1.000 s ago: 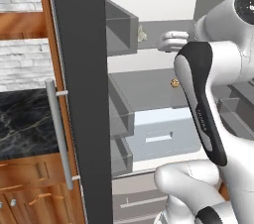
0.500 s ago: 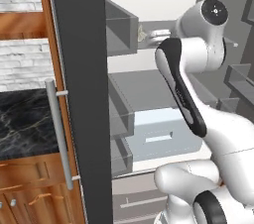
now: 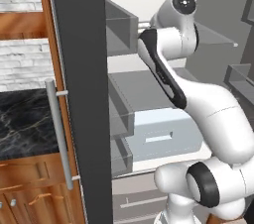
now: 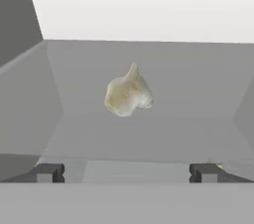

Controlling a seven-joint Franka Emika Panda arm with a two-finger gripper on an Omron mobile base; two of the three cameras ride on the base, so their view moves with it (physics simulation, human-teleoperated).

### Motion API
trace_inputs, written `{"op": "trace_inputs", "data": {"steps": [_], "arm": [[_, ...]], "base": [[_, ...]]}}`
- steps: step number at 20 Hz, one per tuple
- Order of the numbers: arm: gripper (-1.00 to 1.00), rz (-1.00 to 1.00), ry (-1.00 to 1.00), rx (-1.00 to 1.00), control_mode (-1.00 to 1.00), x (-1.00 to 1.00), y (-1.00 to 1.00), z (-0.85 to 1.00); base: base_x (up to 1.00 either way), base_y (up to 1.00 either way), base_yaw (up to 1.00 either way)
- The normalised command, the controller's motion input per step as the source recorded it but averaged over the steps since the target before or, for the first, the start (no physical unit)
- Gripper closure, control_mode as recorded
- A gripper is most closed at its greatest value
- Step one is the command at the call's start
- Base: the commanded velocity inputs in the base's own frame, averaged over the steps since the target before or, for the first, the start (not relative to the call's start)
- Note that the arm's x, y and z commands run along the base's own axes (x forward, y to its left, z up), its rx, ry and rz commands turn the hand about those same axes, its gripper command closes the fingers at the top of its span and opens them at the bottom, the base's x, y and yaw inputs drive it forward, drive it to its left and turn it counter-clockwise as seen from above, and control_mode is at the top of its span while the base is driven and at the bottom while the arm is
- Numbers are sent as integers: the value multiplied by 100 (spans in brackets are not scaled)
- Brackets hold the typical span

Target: Retrieve the bottle and the shaker from the cabinet and place them next to the mixing bowl on the counter. Then add garlic from the fridge to the mixing bowl.

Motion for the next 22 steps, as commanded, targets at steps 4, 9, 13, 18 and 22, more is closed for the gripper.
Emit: {"op": "trace_inputs", "data": {"steps": [4, 9, 13, 18, 22], "arm": [[-100, 0, 2, 0, -100, 68, -9, 0], [-100, 2, 13, 0, -100, 78, 0, 0], [-100, 0, 4, 0, -100, 66, 0, -6], [-100, 0, 0, 0, -100, 25, 2, -20], [-100, 0, 0, 0, -100, 0, 10, -26]], "base": [[0, 0, 0], [0, 0, 0], [0, 0, 0], [0, 0, 0], [0, 0, 0]]}}
